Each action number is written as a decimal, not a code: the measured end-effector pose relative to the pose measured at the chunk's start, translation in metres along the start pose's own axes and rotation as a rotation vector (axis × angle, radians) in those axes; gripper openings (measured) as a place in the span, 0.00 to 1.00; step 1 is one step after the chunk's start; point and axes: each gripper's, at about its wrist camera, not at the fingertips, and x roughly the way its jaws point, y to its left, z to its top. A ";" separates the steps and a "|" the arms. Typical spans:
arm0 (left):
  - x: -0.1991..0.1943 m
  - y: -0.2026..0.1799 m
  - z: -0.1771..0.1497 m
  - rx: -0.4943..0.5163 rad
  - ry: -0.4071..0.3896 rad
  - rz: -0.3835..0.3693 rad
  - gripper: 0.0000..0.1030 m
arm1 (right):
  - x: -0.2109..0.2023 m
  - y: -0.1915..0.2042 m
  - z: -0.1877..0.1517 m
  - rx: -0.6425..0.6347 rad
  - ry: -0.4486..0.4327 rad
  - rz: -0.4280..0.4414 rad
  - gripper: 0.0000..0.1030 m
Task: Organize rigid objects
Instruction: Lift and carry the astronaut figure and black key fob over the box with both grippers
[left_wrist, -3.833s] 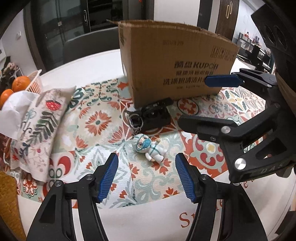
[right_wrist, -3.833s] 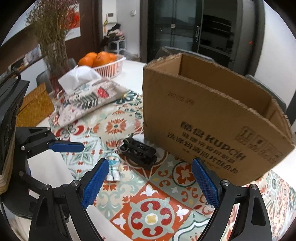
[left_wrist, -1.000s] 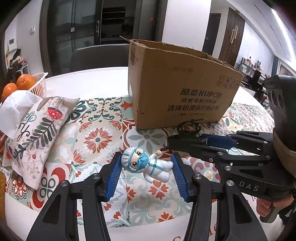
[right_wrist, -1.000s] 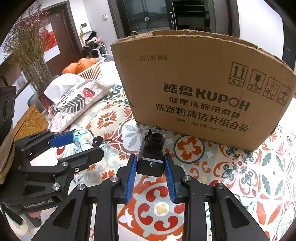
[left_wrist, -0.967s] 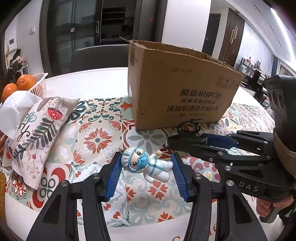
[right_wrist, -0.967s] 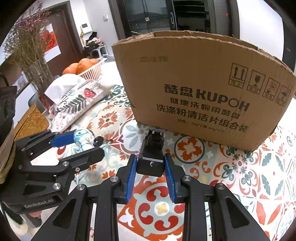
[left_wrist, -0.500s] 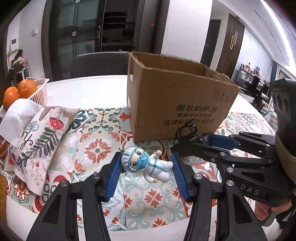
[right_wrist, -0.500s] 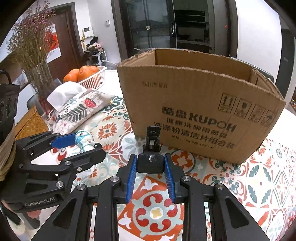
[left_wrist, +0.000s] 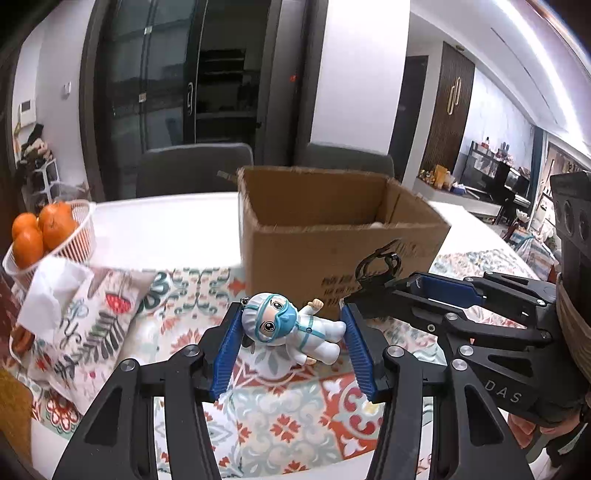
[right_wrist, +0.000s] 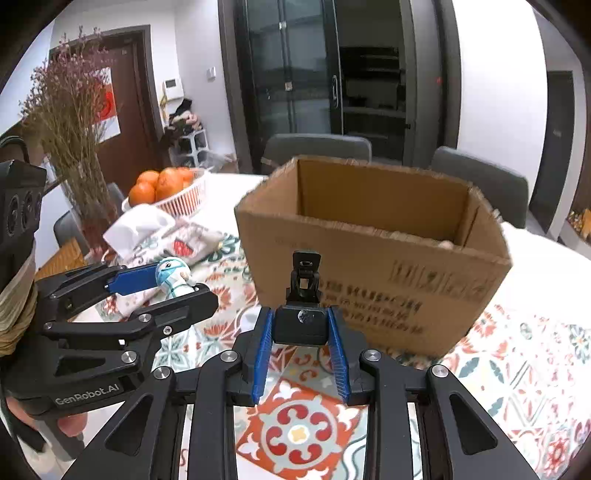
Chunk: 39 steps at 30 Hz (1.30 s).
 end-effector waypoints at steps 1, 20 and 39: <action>-0.003 -0.002 0.004 0.003 -0.011 -0.002 0.51 | -0.005 -0.001 0.003 -0.001 -0.011 -0.006 0.29; -0.027 -0.041 0.074 0.087 -0.139 -0.028 0.51 | -0.077 -0.019 0.057 -0.008 -0.193 -0.091 0.29; 0.002 -0.046 0.122 0.105 -0.119 -0.036 0.51 | -0.071 -0.048 0.094 0.019 -0.216 -0.117 0.29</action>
